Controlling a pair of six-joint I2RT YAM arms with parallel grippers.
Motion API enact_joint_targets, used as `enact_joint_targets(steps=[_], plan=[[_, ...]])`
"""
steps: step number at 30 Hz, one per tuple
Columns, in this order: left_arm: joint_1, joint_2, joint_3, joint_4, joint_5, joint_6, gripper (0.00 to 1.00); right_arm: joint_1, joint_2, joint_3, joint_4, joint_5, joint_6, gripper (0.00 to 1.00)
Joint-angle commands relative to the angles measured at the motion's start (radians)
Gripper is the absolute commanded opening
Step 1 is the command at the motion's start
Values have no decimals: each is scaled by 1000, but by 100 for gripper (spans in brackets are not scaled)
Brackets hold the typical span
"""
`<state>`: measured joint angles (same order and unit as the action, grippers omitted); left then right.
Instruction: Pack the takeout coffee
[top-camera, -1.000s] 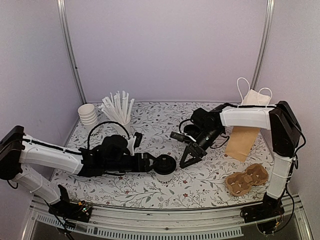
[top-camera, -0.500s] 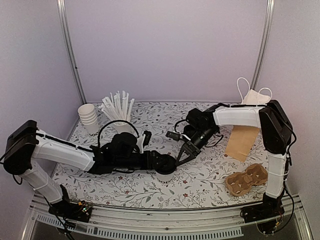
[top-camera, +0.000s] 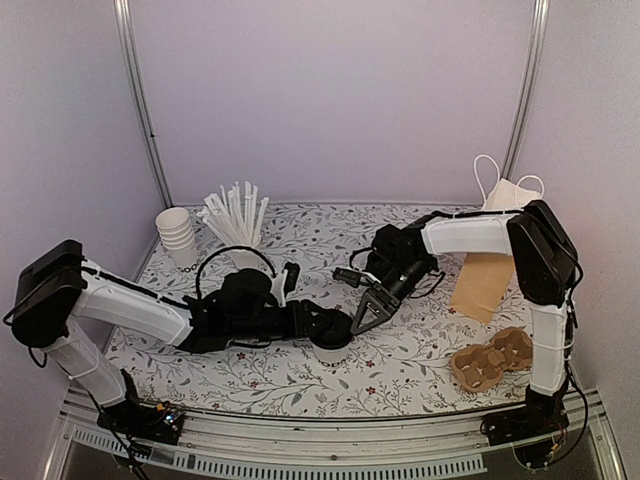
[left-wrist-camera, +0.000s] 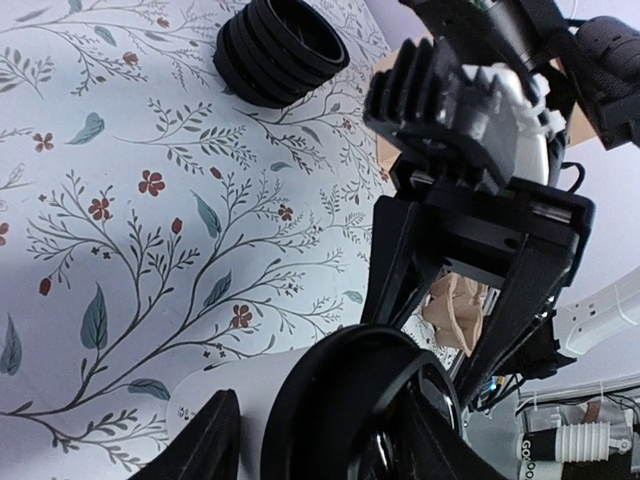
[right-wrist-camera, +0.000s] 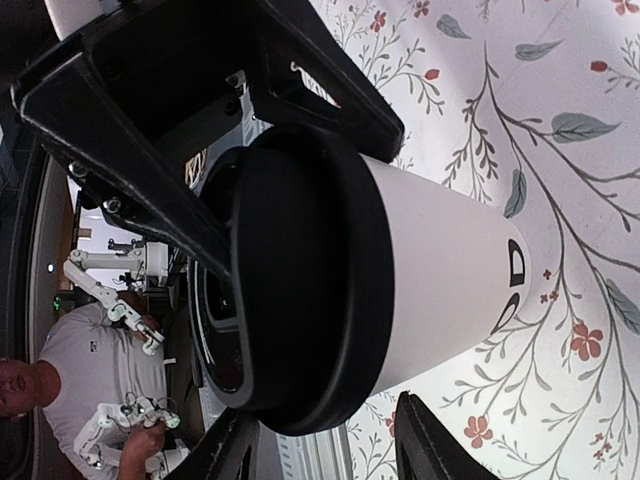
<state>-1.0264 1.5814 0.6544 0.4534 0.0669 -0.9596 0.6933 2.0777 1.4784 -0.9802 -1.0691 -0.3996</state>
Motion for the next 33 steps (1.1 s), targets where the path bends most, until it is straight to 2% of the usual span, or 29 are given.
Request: enact_joint_targets(steps=[1,3,6,8,13,21,28,33], plan=[[-7,49,-74,-85,29,-51,52,15,66,-53,102,299,113,45],[-6,47,-94,-85,22,-65,52,17,78,-79,114,395,135,43],[-4,45,-109,-85,19,-73,51,21,86,-93,113,439,136,42],[-4,40,-111,-69,23,-55,52,21,76,-73,97,395,115,42],[-3,8,-26,-94,13,89,60,22,-15,5,26,147,-7,46],[0,-37,154,-170,-27,284,75,21,-148,1,-22,113,-86,57],[-1,-78,178,-330,-129,223,81,22,-200,-37,-14,163,-103,59],[-25,-203,36,-330,-190,40,77,18,-213,6,4,243,-87,57]])
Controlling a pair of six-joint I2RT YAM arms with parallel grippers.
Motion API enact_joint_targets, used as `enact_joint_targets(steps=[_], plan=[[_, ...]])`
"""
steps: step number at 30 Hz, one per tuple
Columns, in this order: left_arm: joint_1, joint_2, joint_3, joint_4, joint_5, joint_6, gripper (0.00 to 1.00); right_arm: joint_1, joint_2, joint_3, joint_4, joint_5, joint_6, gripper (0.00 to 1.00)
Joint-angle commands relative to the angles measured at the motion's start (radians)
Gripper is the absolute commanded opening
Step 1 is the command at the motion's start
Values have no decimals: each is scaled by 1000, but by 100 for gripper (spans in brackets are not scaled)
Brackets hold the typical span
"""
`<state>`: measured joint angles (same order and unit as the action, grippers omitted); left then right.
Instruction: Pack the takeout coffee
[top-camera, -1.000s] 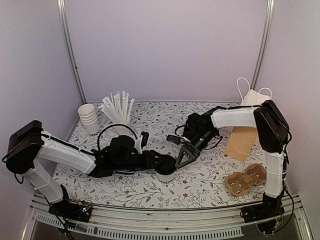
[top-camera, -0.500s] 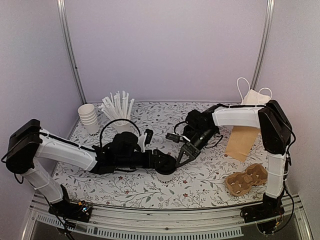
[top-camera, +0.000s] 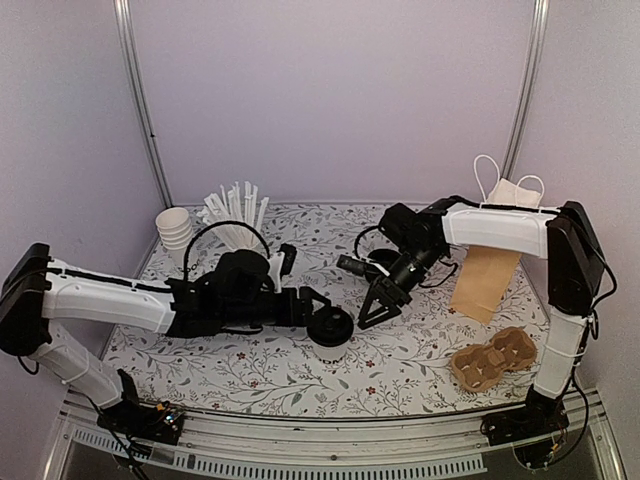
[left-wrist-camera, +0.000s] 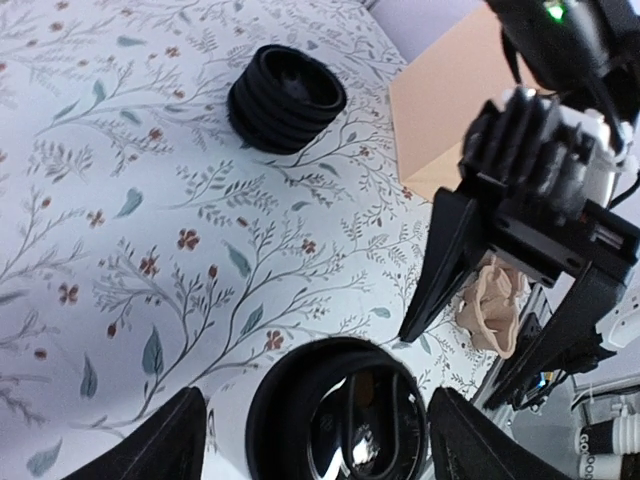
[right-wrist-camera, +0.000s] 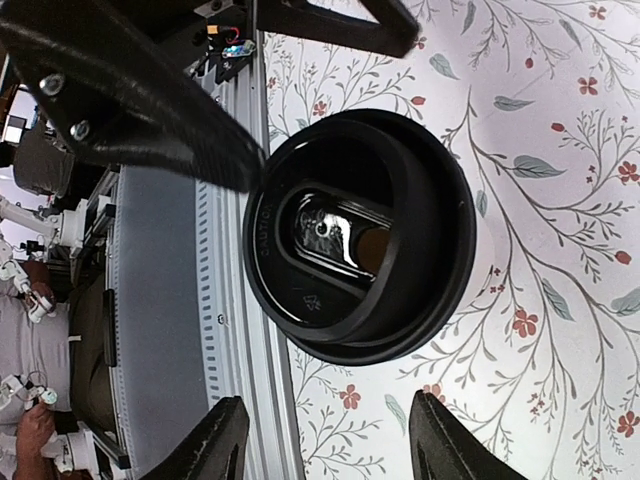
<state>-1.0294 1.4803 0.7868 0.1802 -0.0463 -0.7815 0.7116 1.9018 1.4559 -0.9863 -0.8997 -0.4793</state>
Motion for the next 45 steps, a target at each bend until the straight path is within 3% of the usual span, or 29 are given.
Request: enact_joint_targets(steps=[1,7,14,21,32,40,45], plan=[[-30,-136,-138,-25,-93,-174,75,0,-32,45,10,90,-6,56],[-41,-260,-317,160,-96,-368,65,21,-59,115,97,258,-16,48],[-52,-197,-315,209,-48,-392,59,126,-109,115,195,398,-159,65],[-51,-147,-314,253,-24,-394,57,218,-60,111,200,466,-217,73],[-41,-84,-337,305,1,-392,56,248,-9,87,218,498,-213,74],[-17,-7,-360,285,63,-422,55,255,15,45,231,492,-210,72],[-14,35,-323,84,91,-434,55,255,13,2,246,492,-203,70]])
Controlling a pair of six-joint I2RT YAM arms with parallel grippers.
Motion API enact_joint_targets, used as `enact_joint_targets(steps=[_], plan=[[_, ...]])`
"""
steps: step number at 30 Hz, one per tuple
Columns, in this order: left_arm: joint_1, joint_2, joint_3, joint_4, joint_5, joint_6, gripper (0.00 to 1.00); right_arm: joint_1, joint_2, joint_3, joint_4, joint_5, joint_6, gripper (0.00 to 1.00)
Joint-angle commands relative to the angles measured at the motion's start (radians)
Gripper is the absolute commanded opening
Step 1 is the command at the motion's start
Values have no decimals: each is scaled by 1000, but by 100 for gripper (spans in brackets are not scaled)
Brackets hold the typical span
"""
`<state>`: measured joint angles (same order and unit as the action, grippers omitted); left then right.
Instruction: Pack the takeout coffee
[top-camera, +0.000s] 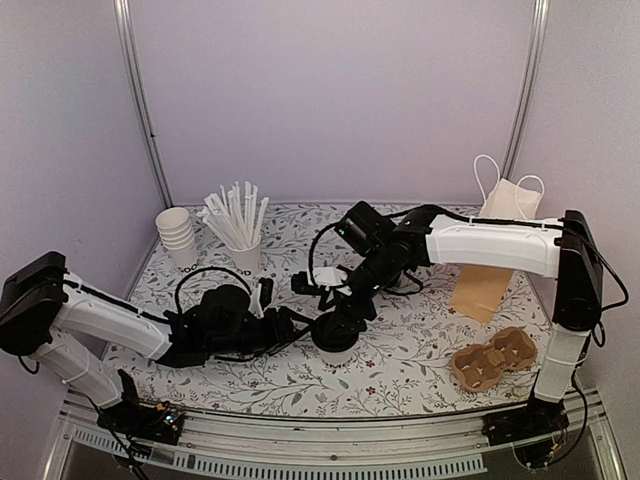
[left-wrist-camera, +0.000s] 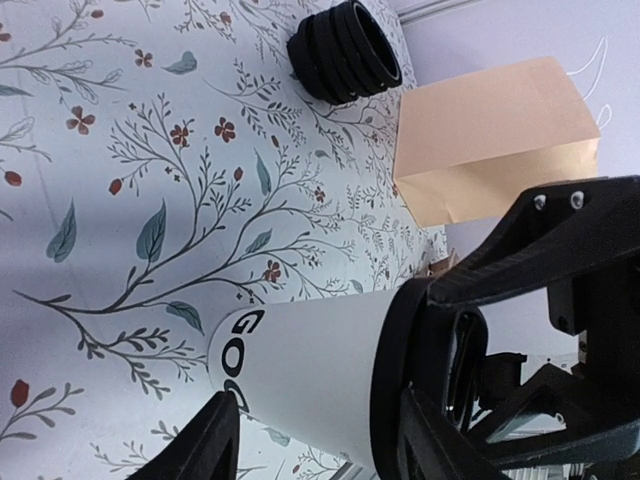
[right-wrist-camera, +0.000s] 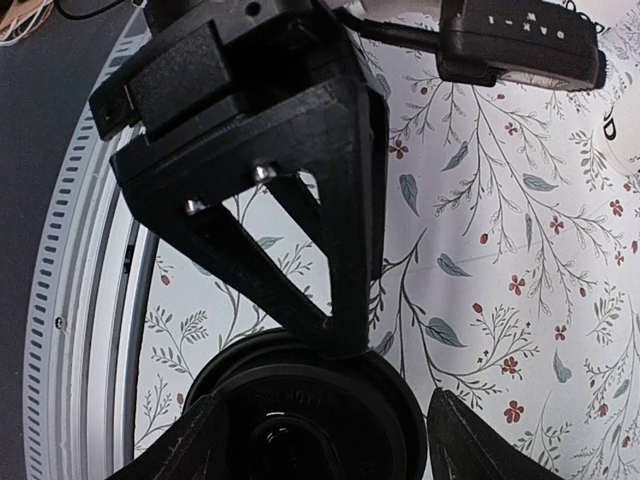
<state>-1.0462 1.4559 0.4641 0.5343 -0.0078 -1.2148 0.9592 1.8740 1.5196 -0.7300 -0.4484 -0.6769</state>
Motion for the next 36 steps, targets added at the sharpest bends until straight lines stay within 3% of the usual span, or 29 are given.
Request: enact_joint_targets(steps=[1,23,36], plan=[[3,63,10,-307,54,8,55,7,38,-74,-5,42,-4,70],[-55,133,89,-397,54,65,48,-6,-41,-200,47,36,7,70],[-77,-47,253,-419,-139,253,54,-11,-129,-134,-26,-119,-1,71]])
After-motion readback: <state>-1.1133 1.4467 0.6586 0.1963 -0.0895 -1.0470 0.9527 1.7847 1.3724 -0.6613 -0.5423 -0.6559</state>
